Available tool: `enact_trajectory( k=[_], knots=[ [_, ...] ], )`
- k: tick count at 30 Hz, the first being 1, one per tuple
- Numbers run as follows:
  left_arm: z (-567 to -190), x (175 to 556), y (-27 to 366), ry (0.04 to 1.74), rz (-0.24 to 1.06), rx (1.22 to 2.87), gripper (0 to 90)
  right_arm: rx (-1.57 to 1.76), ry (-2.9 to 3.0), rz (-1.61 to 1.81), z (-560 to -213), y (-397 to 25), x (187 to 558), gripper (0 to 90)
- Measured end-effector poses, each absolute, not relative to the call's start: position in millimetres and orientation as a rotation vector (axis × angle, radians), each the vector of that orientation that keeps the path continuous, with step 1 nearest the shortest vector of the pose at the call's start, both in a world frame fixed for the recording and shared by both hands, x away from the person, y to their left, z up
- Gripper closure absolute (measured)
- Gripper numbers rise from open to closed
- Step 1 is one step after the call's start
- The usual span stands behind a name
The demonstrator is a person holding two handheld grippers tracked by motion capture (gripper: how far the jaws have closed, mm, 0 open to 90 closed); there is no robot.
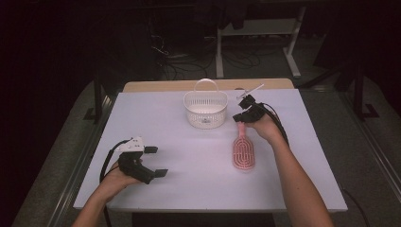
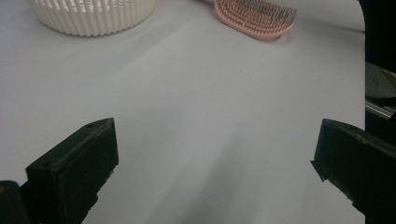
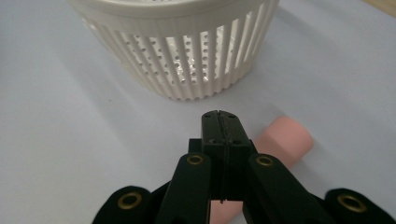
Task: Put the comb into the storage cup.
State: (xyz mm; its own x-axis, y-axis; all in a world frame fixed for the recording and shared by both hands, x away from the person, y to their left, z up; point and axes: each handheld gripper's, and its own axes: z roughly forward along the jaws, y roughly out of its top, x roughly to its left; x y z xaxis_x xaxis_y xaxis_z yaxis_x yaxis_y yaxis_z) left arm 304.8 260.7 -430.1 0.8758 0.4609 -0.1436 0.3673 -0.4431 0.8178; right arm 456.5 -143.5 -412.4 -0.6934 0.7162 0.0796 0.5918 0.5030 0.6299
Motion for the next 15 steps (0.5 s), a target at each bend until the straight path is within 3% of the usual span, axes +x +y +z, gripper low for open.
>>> enact_trajectory(
  k=[15],
  knots=[
    [-430,305,260,0.596,0.120,2.080,0.0,1.157,2.552,0.879,-433,-138,477,88.9]
  ],
)
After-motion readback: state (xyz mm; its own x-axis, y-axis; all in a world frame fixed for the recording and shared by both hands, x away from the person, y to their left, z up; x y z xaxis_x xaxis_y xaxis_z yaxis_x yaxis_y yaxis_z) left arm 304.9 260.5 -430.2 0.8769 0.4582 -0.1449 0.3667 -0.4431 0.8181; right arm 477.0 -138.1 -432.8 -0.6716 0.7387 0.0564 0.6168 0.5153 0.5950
